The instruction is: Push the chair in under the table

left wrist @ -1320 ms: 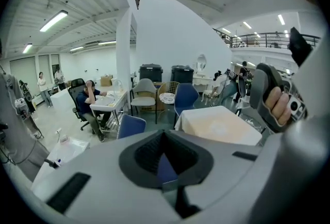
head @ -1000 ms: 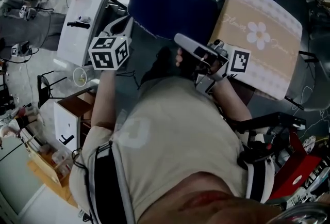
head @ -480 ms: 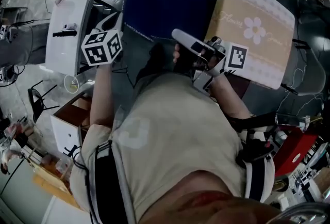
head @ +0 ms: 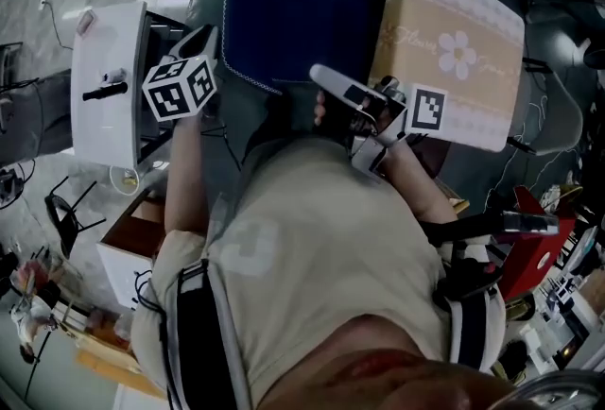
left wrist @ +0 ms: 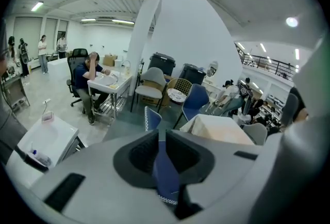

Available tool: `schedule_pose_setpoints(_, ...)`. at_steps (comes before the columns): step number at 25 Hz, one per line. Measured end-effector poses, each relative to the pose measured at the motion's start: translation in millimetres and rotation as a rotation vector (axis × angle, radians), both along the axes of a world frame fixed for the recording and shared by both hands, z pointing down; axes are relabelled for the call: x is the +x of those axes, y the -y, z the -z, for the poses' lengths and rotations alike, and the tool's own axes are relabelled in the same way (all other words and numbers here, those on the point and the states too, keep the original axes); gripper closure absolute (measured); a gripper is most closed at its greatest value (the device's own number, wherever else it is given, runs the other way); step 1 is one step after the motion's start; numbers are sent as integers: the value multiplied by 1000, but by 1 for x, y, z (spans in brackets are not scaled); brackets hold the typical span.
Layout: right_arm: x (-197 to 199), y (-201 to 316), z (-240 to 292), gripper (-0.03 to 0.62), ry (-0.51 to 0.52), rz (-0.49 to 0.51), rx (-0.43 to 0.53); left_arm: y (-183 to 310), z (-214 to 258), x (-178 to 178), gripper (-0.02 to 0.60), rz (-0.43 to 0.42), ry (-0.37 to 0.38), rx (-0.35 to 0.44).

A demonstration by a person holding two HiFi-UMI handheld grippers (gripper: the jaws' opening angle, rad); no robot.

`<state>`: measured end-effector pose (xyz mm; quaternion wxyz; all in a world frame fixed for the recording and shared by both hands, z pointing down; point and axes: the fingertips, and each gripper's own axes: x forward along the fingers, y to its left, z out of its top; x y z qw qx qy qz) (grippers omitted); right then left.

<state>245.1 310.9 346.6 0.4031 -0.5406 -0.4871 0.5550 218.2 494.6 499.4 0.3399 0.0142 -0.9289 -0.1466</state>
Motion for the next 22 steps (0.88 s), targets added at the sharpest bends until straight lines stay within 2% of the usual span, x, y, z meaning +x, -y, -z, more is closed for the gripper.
schedule_pose_setpoints(4, -14, -4, -5, 583, -43, -74, 31, -7, -8, -15, 557, -36, -18, 7)
schedule_pose_setpoints(5, -17, -5, -7, 583, -42, -88, 38, -8, -11, -19, 536, -52, -25, 11)
schedule_pose_setpoints(9, -21, -17, -16, 583, -47, -121, 72, -6, -31, -22, 323, -141, -87, 63)
schedule_pose_setpoints(11, -22, -23, -22, 583, -70, -136, 93, -5, -42, -20, 287, -175, -119, 79)
schedule_pose_setpoints(14, -24, -31, -28, 583, -85, -149, 117, -1, -59, -19, 265, -219, -166, 91)
schedule_pose_setpoints(22, -29, -35, -33, 583, -85, -172, 158, 10, -89, -26, 267, -281, -241, 118)
